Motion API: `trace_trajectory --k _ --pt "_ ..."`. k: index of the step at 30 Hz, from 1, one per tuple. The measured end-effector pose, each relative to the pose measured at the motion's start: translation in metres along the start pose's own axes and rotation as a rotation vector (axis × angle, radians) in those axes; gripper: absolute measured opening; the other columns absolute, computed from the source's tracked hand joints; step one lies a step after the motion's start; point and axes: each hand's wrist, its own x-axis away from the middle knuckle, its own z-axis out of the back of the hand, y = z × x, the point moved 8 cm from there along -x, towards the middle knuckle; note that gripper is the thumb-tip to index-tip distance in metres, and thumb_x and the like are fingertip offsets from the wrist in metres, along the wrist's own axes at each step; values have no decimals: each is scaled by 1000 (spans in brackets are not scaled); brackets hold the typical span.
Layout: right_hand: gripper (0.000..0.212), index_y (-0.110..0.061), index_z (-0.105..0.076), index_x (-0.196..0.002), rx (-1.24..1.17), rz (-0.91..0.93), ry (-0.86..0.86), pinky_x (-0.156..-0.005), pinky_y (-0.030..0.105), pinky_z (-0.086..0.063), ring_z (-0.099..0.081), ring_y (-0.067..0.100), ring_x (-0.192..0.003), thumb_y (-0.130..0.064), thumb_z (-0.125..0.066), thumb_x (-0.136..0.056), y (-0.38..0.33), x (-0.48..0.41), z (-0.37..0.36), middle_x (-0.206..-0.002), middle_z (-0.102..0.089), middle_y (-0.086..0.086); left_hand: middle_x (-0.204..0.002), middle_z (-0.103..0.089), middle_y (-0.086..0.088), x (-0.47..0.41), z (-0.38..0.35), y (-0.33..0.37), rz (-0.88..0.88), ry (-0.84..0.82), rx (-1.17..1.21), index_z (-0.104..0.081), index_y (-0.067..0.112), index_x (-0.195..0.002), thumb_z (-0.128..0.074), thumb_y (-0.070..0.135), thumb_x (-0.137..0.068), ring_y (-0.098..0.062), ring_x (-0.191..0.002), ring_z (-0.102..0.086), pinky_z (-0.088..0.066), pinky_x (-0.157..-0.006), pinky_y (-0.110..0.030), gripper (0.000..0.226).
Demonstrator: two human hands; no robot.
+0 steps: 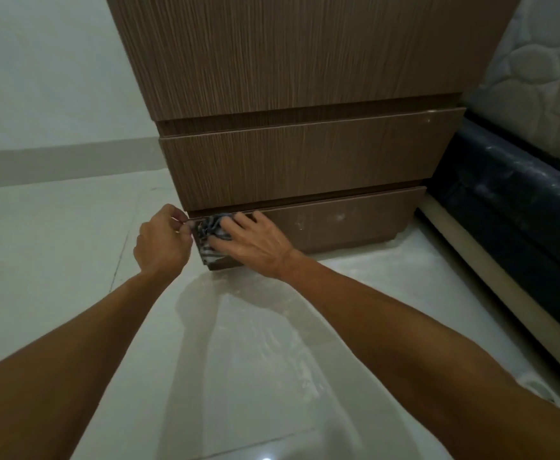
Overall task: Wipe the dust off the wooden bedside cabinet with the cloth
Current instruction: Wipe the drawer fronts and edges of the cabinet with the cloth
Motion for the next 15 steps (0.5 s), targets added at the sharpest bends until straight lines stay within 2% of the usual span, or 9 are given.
trace_trajectory --k 6,9,15 --pt "52 -23 -52 -129 46 -127 -48 -71 39 -43 -51 27 -93 -9 -64 -80 46 51 2 -117 -51 14 -107 -69 -15 3 -1 2 -10 -2 10 -62 10 -107 -62 24 -92 -34 -95 -64 -42 -71 -36 21" --pt "60 -23 -48 -128 54 -208 -105 -73 39 -47 -52 27 -93 -10 -73 -75 79 90 1 -117 -49 14 -106 -69 -18 5 -3 4 -27 4 6 -60 8 -109 -60 22 -93 -36 -93 -64 -43 -71 -37 21" --pt "57 -22 -44 -119 35 -514 -179 -70 41 -50 -56 29 -87 -14 -79 -74 147 163 9 -109 -52 16 -104 -69 -17 6 -6 5 -61 19 8 -58 9 -105 -58 21 -93 -38 -92 -62 -43 -69 -38 18"
